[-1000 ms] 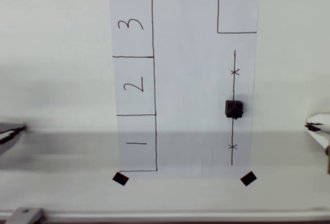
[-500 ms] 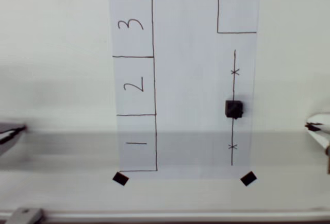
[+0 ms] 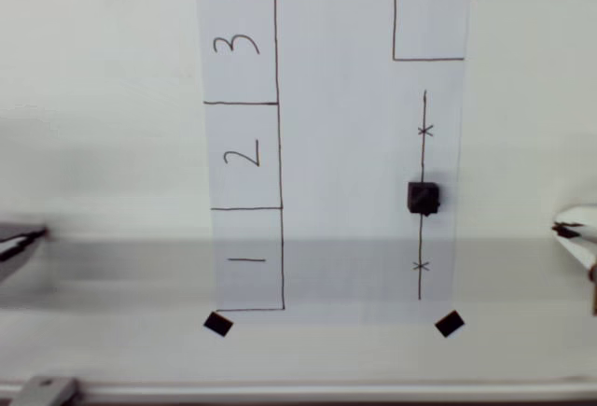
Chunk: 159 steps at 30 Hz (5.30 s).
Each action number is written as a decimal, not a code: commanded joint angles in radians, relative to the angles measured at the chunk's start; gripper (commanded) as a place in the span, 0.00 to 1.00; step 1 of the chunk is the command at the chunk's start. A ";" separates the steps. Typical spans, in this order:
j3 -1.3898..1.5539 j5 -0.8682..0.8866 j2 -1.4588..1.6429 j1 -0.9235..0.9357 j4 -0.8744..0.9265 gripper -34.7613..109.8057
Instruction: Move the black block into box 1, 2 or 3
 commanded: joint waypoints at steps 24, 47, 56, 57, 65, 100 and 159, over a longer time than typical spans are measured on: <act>0.009 -0.028 0.000 -0.032 0.015 0.24; -0.500 0.063 -0.673 -0.057 -0.196 0.25; -0.736 0.069 -0.989 -0.028 -0.216 0.33; -0.758 0.063 -1.015 -0.026 -0.216 0.33; -0.896 -0.003 -1.169 -0.014 -0.216 0.40; -1.150 -0.107 -1.531 0.049 -0.295 0.47; -1.005 -0.133 -1.623 0.041 -0.541 0.44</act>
